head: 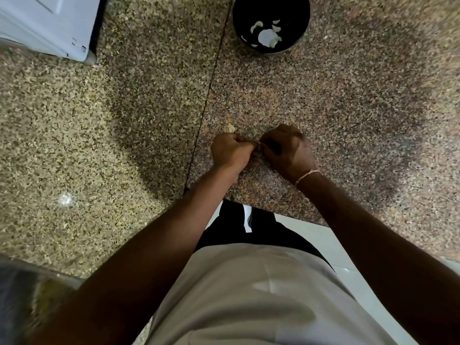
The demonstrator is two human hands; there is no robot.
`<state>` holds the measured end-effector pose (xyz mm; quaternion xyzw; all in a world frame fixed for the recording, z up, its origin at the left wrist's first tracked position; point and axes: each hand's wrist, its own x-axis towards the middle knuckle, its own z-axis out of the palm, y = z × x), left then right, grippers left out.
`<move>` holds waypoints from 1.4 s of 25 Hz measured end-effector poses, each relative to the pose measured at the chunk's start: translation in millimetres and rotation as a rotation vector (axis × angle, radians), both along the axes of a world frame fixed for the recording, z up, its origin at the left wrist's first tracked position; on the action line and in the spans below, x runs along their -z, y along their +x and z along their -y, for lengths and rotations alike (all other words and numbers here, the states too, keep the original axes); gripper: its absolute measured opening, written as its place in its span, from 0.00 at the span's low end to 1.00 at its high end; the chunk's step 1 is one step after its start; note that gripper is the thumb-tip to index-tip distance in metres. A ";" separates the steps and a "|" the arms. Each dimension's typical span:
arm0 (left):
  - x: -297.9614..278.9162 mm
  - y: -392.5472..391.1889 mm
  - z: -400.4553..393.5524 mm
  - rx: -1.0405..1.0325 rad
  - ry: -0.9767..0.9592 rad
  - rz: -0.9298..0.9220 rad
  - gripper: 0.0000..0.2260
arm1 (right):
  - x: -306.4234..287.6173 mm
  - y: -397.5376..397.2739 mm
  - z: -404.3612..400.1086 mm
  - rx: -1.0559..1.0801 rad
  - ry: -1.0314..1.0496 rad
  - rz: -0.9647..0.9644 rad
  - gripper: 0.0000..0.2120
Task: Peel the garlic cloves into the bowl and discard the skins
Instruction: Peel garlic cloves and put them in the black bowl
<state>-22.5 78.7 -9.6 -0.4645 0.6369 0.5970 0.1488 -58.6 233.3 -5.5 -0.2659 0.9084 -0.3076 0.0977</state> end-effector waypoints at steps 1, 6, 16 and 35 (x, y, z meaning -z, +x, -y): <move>-0.1 0.0 0.1 0.005 -0.004 -0.001 0.05 | -0.4 0.2 0.0 0.003 -0.003 -0.001 0.07; -1.0 -1.2 -1.6 0.002 -0.021 0.008 0.06 | -1.3 1.6 0.8 -0.011 0.005 -0.016 0.07; -5.1 1.7 -1.8 0.022 0.007 -0.008 0.03 | -0.2 3.1 -1.4 0.022 -0.020 -0.001 0.06; -18.1 15.9 24.2 0.225 0.199 -0.299 0.03 | -23.1 18.4 9.1 0.283 -0.217 0.116 0.09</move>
